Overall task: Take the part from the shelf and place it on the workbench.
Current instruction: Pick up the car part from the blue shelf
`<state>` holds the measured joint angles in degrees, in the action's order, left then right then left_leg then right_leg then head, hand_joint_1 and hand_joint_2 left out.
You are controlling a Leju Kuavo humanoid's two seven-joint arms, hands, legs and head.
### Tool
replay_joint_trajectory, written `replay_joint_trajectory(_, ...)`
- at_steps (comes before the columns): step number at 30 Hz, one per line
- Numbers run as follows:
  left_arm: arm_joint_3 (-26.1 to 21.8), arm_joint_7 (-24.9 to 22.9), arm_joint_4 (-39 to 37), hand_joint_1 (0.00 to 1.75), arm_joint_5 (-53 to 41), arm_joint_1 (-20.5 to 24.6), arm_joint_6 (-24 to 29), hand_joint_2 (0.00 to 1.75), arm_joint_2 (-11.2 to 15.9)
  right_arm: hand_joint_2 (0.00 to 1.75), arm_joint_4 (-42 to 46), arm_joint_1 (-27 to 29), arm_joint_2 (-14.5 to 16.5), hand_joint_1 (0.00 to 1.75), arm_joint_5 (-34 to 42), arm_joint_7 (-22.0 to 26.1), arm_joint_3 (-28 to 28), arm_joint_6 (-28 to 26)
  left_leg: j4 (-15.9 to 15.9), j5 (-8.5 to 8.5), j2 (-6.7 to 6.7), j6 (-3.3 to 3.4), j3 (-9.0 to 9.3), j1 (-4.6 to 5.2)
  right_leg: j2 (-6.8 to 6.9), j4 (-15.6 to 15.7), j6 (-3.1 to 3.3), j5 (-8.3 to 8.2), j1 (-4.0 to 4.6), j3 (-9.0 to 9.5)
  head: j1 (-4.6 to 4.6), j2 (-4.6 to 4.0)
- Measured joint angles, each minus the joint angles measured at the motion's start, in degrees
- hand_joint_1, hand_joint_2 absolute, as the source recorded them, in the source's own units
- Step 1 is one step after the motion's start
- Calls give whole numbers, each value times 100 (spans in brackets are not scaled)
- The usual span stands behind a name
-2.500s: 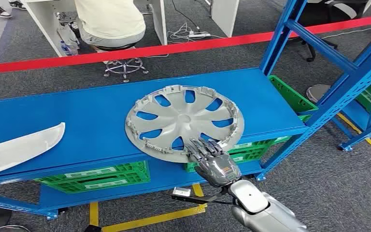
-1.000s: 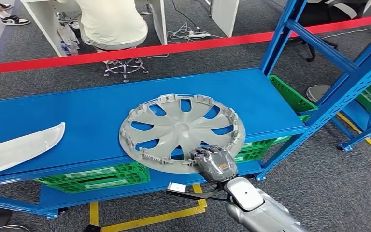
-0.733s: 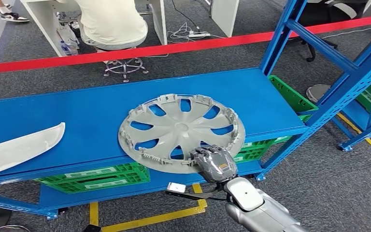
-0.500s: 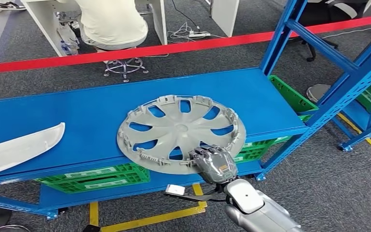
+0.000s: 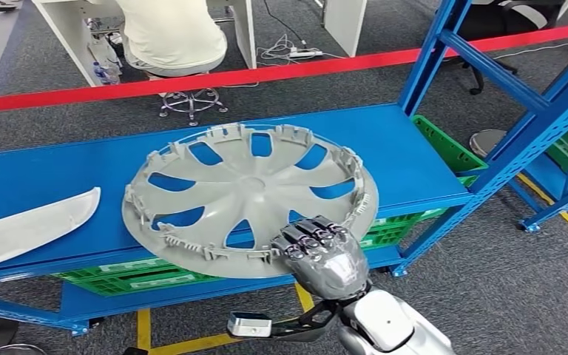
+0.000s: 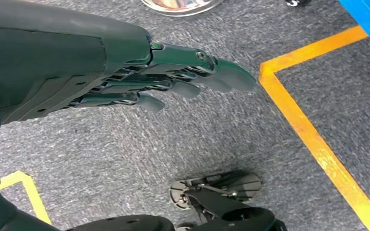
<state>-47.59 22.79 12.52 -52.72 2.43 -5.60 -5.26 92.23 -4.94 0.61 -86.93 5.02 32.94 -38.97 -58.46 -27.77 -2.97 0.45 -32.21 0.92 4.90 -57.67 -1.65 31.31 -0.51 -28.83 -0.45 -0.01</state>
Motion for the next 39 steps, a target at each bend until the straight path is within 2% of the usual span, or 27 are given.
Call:
replay_joint_trajectory(12,-105,1,0,0,-7,-16,69,175,1,175,747,213,-2,175,105,218,1,0,0,0,0,0,0,1,0,1,-1,-1,0,0,-1,1)
replay_joint_trajectory(19,-133,60,0,0,-90,-18,149,175,1,175,986,344,10,175,250,568,-84,0,0,0,0,0,-1,1,0,1,-1,-1,0,0,-1,0)
replay_joint_trajectory(23,-142,282,0,0,-111,-17,139,175,-6,175,1091,471,73,175,498,908,-203,0,0,0,0,0,0,1,0,1,-1,-1,0,0,-1,0)
replay_joint_trajectory(30,-172,516,0,0,-134,-11,227,175,-34,175,1103,823,268,175,1497,1825,-526,2,-4,-4,0,5,-1,14,0,8,-13,-9,-14,0,-1,-1)
replay_joint_trajectory(36,-211,512,0,0,-198,-12,319,175,-40,175,1054,978,313,175,1724,1934,-651,2,-12,-22,-1,42,-3,48,1,17,-43,-20,-42,3,-1,1)
replay_joint_trajectory(39,-236,503,0,0,-205,-18,332,175,-40,175,1038,1004,332,175,1732,1935,-669,3,-8,-5,7,100,-14,72,19,31,-98,-47,-58,11,-4,1)
